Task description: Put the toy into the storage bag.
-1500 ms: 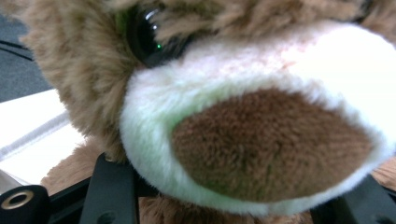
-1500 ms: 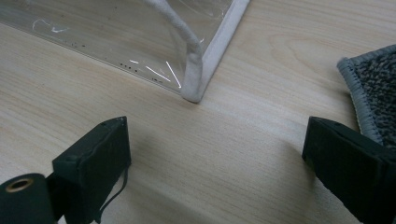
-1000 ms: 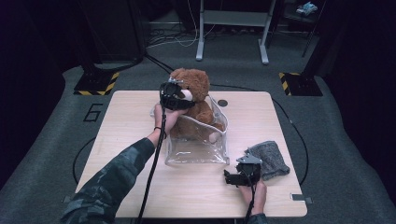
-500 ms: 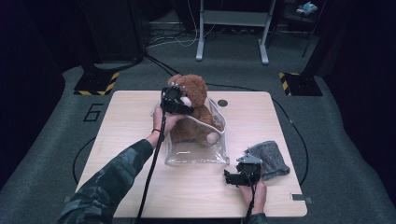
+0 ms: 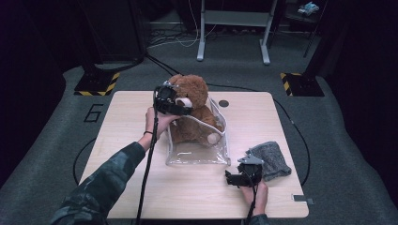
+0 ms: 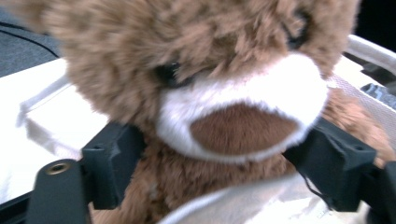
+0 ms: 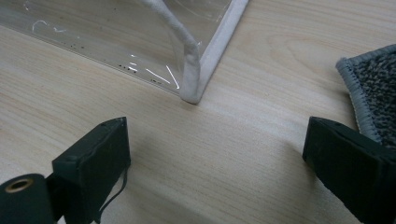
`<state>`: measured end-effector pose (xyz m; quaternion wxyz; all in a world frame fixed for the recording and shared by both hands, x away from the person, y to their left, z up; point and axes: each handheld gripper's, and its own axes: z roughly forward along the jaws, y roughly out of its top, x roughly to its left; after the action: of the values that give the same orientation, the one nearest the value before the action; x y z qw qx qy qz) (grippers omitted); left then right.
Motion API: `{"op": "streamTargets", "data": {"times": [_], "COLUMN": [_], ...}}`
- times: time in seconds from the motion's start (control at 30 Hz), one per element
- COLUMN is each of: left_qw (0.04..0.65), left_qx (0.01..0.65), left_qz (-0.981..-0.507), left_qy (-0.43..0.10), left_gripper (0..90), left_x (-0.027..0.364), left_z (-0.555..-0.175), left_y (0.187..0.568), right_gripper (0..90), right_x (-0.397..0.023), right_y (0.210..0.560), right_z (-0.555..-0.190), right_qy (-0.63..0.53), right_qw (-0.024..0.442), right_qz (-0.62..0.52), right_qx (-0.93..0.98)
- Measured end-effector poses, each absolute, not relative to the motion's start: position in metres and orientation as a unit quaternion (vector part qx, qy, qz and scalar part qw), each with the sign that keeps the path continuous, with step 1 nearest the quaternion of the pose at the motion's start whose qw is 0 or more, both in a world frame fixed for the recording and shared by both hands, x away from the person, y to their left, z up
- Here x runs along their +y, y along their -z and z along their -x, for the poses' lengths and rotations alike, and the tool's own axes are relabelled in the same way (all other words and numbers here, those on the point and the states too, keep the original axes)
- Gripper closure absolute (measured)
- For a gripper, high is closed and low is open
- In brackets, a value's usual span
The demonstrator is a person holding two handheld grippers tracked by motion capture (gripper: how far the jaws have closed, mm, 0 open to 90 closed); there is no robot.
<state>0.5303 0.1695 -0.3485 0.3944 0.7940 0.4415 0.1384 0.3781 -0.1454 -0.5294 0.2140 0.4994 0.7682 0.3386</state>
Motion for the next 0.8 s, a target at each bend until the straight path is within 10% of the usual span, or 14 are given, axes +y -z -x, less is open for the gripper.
{"op": "streamTargets", "data": {"times": [0.8], "left_qw": [0.391], "left_qx": [0.456], "left_qz": [-0.783], "left_qy": [-0.166], "left_gripper": [12.3], "left_x": [0.288], "left_z": [-0.449], "left_y": [0.361], "right_gripper": [6.9], "right_x": [-0.145], "right_y": [0.530], "right_z": [-0.378], "right_qy": [-0.337], "right_qw": [0.217], "right_qz": [-0.501], "right_qx": [0.767]}}
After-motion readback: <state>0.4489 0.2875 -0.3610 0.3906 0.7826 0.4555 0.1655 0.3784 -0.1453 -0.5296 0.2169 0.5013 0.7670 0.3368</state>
